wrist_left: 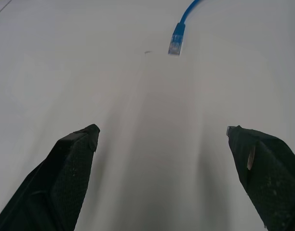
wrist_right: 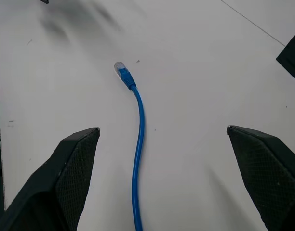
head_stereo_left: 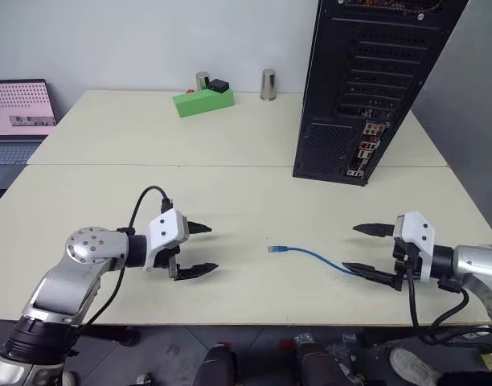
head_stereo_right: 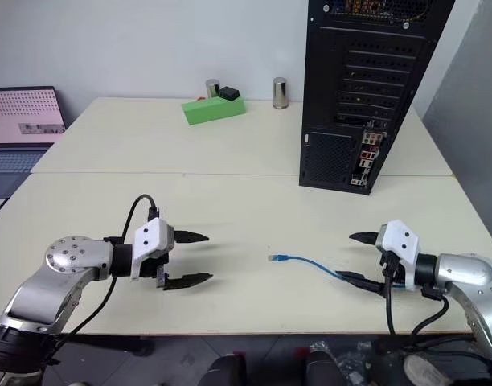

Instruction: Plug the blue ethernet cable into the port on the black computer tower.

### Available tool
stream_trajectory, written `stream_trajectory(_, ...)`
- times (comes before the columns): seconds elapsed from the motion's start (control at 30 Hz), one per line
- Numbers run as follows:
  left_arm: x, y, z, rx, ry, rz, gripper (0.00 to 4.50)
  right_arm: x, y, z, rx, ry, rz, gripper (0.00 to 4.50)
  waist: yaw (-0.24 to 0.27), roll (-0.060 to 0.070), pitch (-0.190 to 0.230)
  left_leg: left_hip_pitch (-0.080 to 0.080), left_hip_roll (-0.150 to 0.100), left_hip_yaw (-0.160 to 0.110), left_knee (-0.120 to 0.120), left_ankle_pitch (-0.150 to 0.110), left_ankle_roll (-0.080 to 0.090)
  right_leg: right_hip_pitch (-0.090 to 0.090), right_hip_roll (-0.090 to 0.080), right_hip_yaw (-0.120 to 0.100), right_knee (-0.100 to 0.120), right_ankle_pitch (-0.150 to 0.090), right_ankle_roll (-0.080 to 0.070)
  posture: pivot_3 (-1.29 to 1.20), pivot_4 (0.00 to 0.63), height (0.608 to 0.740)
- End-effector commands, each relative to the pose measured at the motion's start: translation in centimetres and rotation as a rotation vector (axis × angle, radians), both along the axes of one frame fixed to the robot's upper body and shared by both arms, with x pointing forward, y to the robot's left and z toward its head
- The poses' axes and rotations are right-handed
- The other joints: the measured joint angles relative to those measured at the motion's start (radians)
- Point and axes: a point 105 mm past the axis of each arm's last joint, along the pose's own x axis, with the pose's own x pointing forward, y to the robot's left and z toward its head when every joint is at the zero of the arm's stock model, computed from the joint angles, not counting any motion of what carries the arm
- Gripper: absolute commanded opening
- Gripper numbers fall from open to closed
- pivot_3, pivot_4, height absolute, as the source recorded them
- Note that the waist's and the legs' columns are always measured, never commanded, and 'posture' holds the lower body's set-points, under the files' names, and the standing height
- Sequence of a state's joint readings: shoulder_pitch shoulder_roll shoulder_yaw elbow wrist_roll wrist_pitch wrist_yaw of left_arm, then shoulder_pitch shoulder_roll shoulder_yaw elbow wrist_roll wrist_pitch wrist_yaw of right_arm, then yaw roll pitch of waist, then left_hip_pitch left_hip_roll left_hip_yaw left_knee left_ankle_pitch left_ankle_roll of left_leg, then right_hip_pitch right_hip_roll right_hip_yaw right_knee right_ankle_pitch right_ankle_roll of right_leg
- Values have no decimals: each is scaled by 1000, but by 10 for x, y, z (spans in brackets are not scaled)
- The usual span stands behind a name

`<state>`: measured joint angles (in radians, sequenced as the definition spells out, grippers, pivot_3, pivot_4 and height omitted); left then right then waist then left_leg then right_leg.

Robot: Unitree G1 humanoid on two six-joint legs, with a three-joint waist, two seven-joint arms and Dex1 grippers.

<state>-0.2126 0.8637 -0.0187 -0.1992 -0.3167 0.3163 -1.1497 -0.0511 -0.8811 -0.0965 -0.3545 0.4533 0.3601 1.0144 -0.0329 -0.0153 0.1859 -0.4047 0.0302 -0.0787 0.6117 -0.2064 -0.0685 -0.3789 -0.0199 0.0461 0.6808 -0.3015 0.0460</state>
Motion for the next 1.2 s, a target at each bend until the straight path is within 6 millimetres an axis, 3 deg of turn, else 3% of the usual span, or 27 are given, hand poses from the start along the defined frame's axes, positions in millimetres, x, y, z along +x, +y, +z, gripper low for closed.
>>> stream_trajectory(0.03,-1,-3,14,1,-47,-23,4500,-3,7,5,-11,-22,40,4471,0,0,0,0,0,0,0,0,0,0,0,0,0,0,0,0,150,740)
stream_trajectory(0.3,-1,-7,7,27,-38,-44,4500,9,37,-3,14,-68,92,4471,-1,0,0,0,0,0,0,0,0,0,0,0,0,0,0,0,150,740)
stream_trajectory(0.67,-3,-8,-4,52,-40,-49,4500,46,78,-40,-12,-58,109,4471,-1,-1,0,0,0,0,0,0,0,-1,0,0,1,0,-1,0,150,740)
stream_trajectory(1.0,-3,-9,-8,51,-47,-47,4500,45,96,-57,-22,2,172,4471,0,-1,0,0,0,0,0,0,0,-1,0,0,1,0,-1,0,150,740)
stream_trajectory(1.2,-6,-12,-11,53,-23,-79,4500,46,98,-64,-47,10,175,3309,-1,-1,0,1,0,0,0,0,0,-1,0,0,1,0,-1,0,150,740)
